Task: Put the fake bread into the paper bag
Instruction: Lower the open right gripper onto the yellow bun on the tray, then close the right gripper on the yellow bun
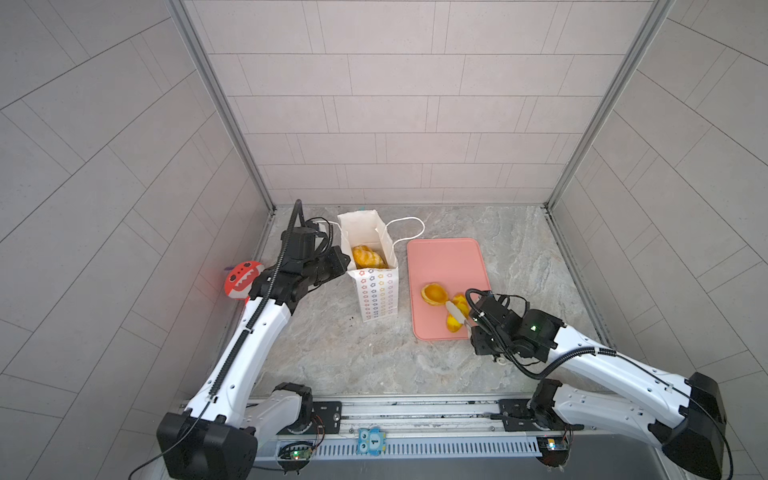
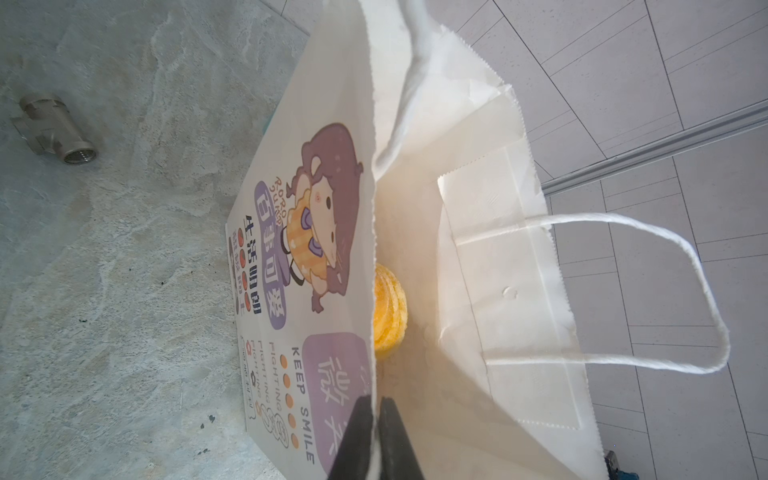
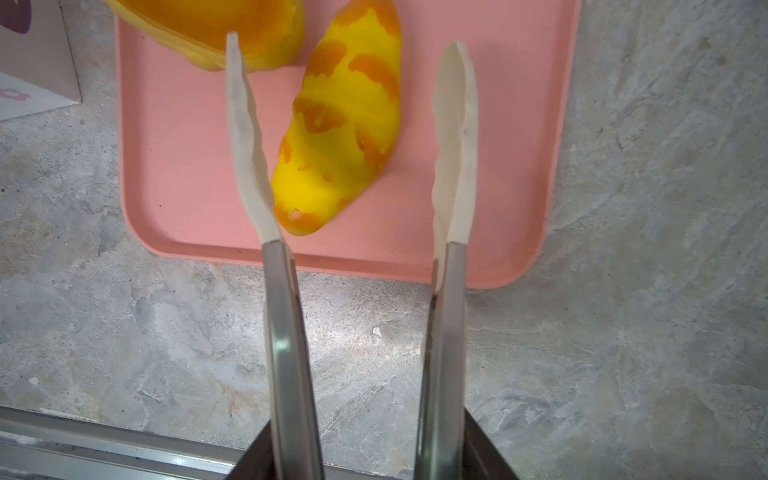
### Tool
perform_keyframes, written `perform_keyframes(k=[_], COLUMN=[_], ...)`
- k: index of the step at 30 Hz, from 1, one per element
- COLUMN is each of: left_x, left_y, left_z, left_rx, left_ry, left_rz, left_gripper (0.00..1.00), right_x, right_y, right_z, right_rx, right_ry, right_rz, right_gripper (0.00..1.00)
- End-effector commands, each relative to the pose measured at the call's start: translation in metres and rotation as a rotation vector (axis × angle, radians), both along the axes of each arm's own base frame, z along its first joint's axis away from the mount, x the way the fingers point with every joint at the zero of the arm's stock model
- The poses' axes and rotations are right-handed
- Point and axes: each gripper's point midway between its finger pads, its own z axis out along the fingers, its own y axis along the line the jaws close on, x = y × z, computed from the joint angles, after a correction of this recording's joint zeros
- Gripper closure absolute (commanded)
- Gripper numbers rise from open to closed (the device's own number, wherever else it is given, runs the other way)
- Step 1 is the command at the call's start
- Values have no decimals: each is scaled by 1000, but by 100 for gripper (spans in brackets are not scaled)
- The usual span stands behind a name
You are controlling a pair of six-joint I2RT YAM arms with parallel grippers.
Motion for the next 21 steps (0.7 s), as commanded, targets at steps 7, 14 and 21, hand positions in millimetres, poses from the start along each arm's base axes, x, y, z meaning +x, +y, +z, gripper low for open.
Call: perform_keyframes(k=[7,14,21], left_x=[-3,-3,-3], left_y=[-2,-1,-1], left_z=[-4,-3,-2], left_rx=[4,5,5], left_ry=[3,2,2], left_rz=[-8,-6,-6], left_gripper=[90,90,90], right_x=[4,0,0], right_y=[6,3,3], right_z=[-10,-19,-22], right_rx=[-10,-49,-57], right_ry=[9,52,55], right_rz=[-9,7,7], right_gripper=[47,49,52])
